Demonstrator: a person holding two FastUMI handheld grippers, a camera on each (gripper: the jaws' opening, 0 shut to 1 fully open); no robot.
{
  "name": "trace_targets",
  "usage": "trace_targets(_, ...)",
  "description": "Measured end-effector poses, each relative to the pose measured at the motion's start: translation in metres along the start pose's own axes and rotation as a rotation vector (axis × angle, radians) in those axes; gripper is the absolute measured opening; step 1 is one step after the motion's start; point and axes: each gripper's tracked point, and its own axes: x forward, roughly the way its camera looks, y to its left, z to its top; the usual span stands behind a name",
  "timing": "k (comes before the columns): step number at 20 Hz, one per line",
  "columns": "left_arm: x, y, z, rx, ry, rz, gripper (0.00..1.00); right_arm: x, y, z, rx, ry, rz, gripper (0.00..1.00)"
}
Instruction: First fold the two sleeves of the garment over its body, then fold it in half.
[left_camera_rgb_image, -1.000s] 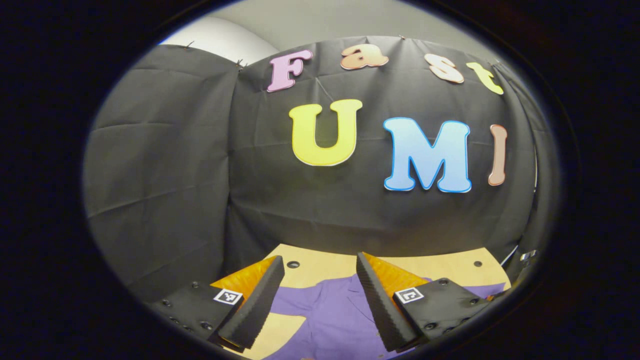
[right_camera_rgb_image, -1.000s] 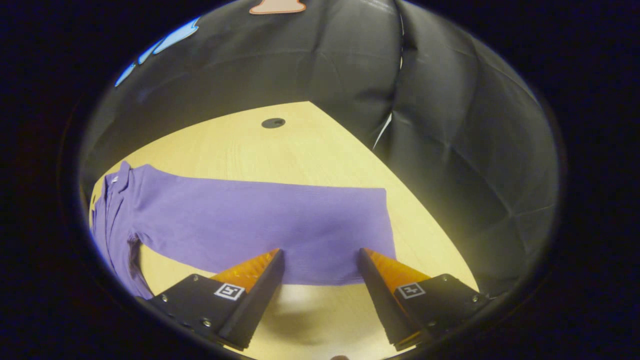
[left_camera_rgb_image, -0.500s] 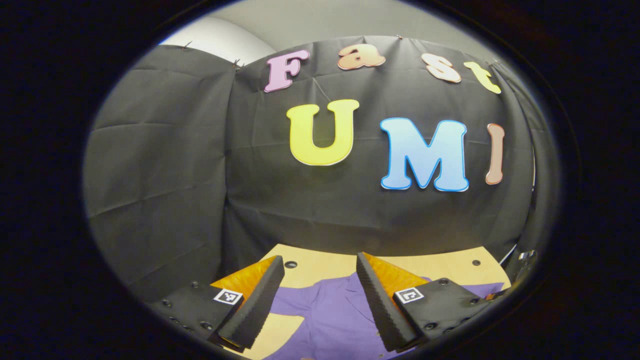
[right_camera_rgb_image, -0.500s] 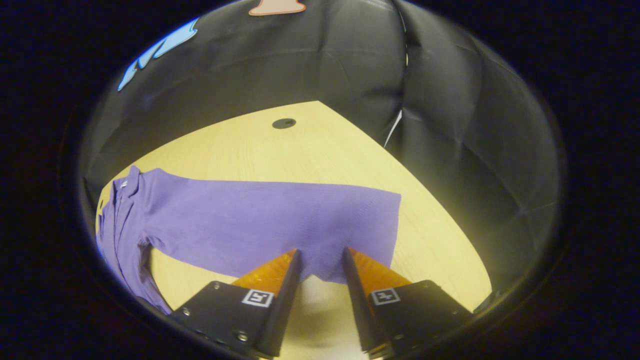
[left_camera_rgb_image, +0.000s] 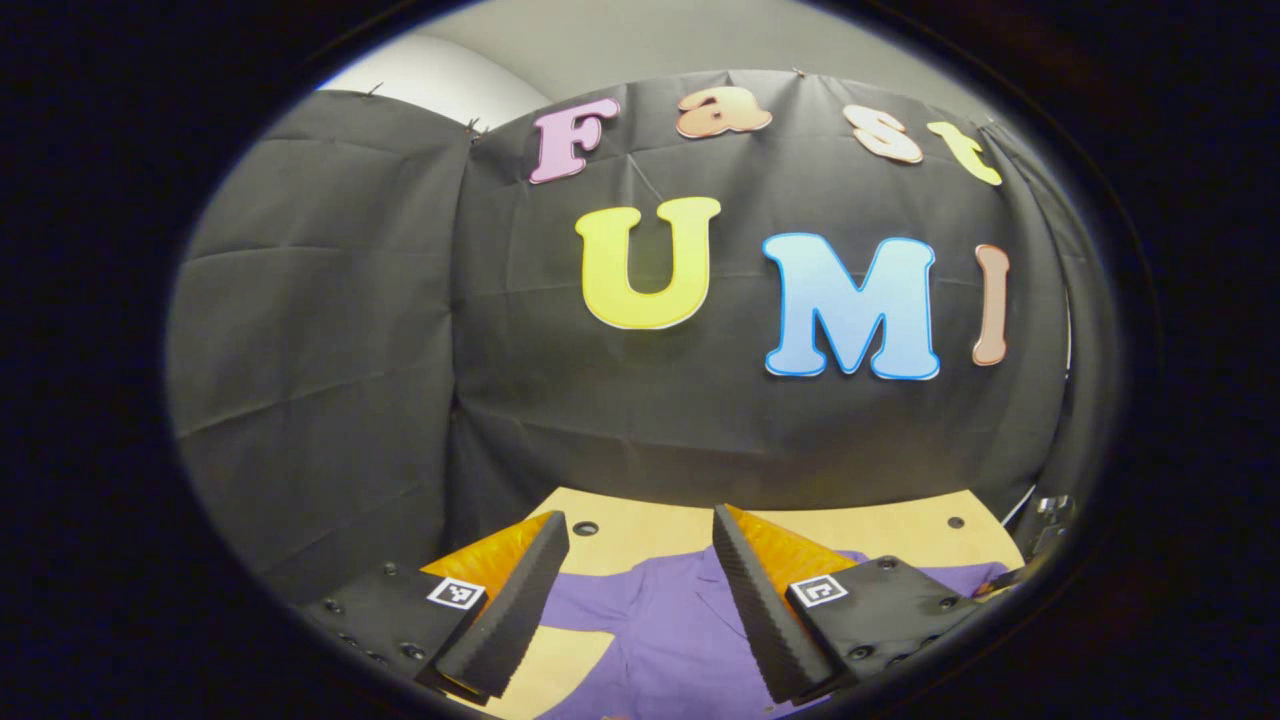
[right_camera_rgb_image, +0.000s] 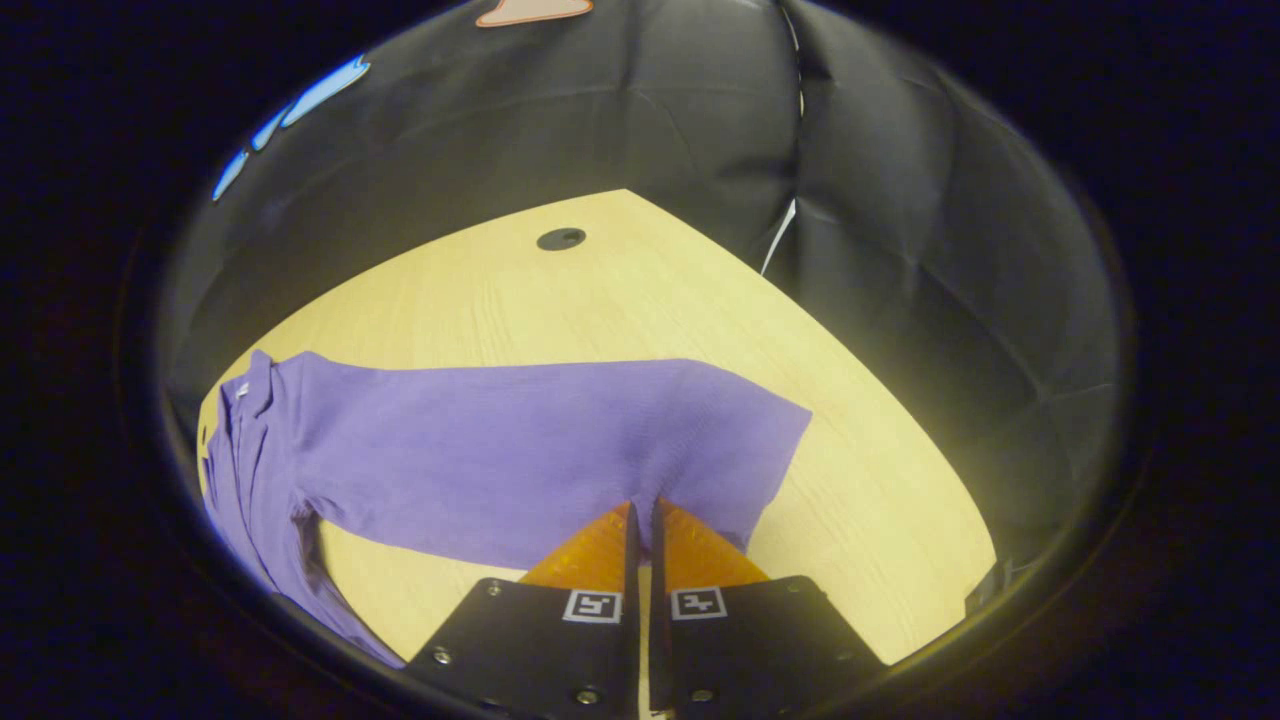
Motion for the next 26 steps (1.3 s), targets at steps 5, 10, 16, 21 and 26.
trace_targets(5,0.001,0.008,-0.001,0.0,0.0,-0.005,0.95,-0.027,0.044,0.026,-0.028,-0.069,0.075,0.04)
trace_targets(10,0.002,0.019,-0.004,0.003,0.002,-0.018,0.95,-0.056,0.127,0.055,-0.063,-0.143,0.199,0.04)
trace_targets(16,-0.004,0.05,-0.002,0.034,-0.013,-0.009,0.93,-0.094,0.241,0.066,-0.138,-0.199,0.348,0.04)
trace_targets(21,-0.009,0.094,0.001,0.059,-0.025,0.016,0.93,-0.123,0.327,0.048,-0.211,-0.211,0.446,0.04)
trace_targets(26,-0.012,0.136,-0.005,0.08,-0.025,0.042,0.95,-0.144,0.399,0.024,-0.282,-0.212,0.516,0.03)
